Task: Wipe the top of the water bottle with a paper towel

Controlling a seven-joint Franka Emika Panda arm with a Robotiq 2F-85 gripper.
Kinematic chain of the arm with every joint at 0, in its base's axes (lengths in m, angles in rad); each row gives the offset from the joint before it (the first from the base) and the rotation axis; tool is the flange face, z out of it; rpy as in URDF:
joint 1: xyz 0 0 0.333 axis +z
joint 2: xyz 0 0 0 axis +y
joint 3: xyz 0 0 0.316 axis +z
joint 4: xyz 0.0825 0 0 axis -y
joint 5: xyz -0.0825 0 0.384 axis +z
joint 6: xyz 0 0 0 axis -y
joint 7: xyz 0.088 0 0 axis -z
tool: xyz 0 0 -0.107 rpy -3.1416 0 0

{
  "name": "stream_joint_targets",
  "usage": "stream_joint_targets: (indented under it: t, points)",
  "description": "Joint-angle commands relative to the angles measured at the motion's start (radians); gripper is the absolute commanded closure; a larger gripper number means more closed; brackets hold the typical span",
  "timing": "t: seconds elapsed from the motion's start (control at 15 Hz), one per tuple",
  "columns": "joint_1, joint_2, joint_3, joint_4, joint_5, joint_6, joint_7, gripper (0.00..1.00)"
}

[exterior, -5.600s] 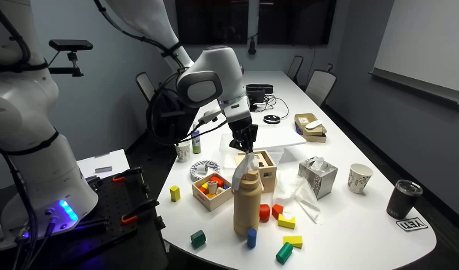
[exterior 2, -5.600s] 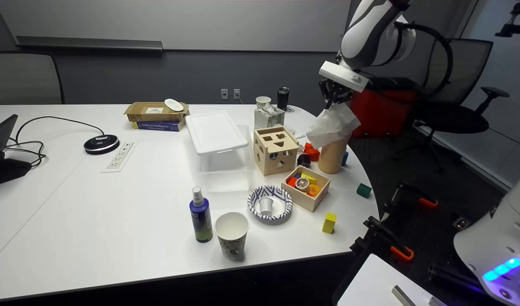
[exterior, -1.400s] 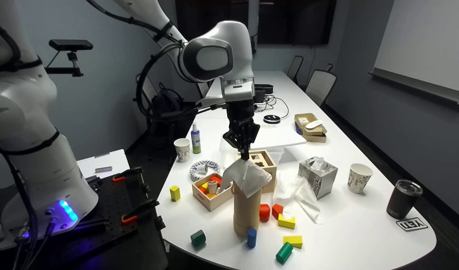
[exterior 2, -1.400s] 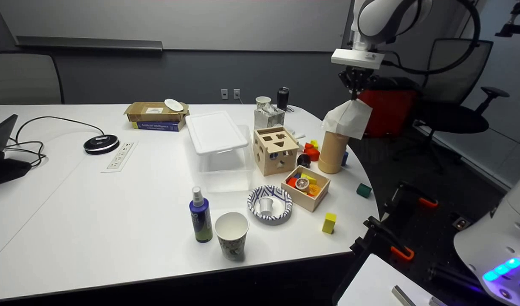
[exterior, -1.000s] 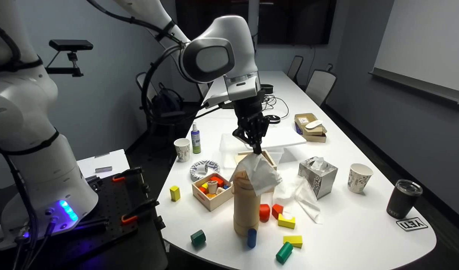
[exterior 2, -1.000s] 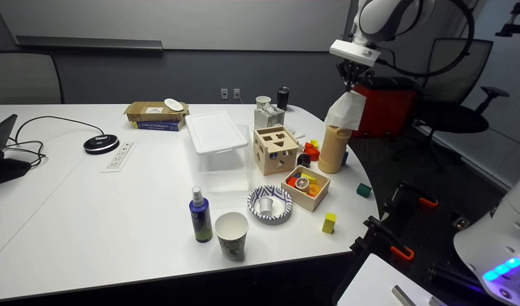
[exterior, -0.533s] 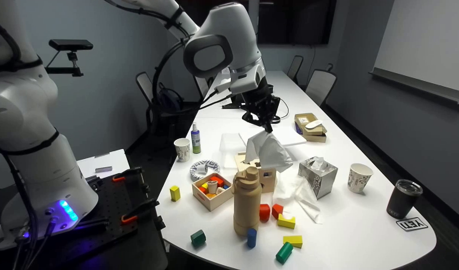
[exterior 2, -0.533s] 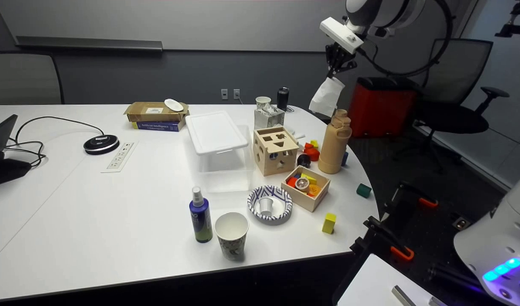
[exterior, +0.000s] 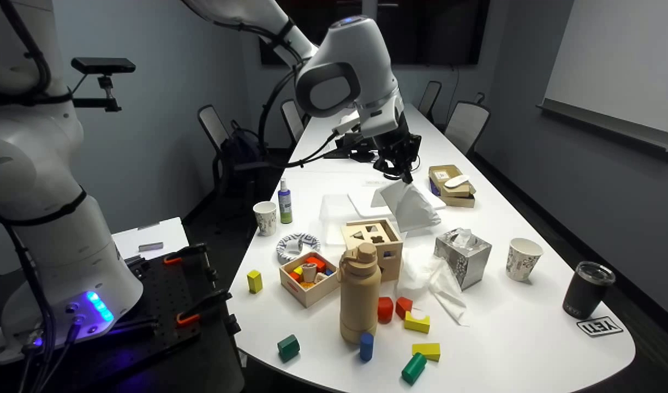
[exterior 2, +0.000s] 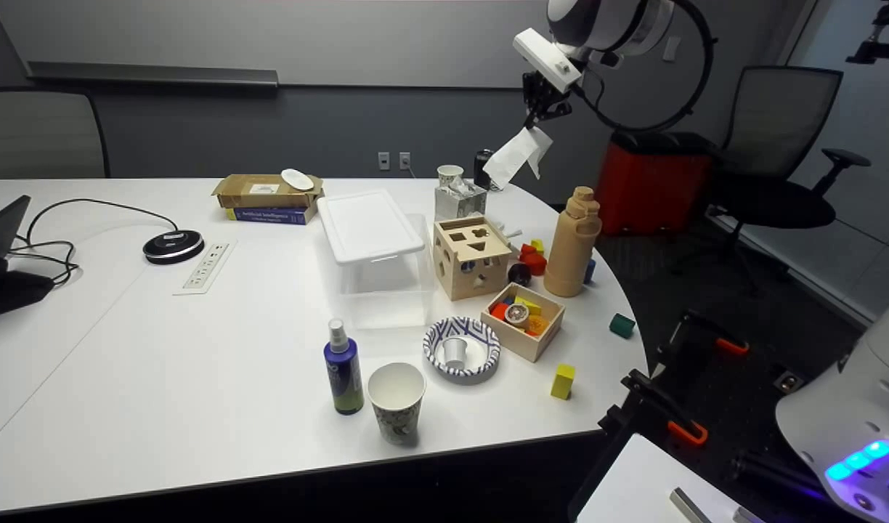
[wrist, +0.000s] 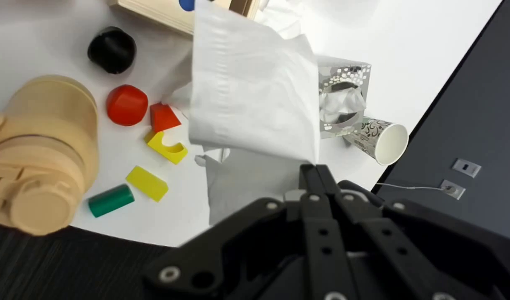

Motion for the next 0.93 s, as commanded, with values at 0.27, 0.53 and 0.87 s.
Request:
stream_joint_targets:
  t: [0.27,0.53,0.87]
  points:
    - [0.013,0.301,-0.035,0.249,-0.005,-0.015,-0.045,1.0]
    - [0.014,0.423,-0.051,0.334,0.002,-0.011,-0.029,1.0]
    - [0.013,0.537,-0.051,0.428,0.007,-0.007,-0.037,1.0]
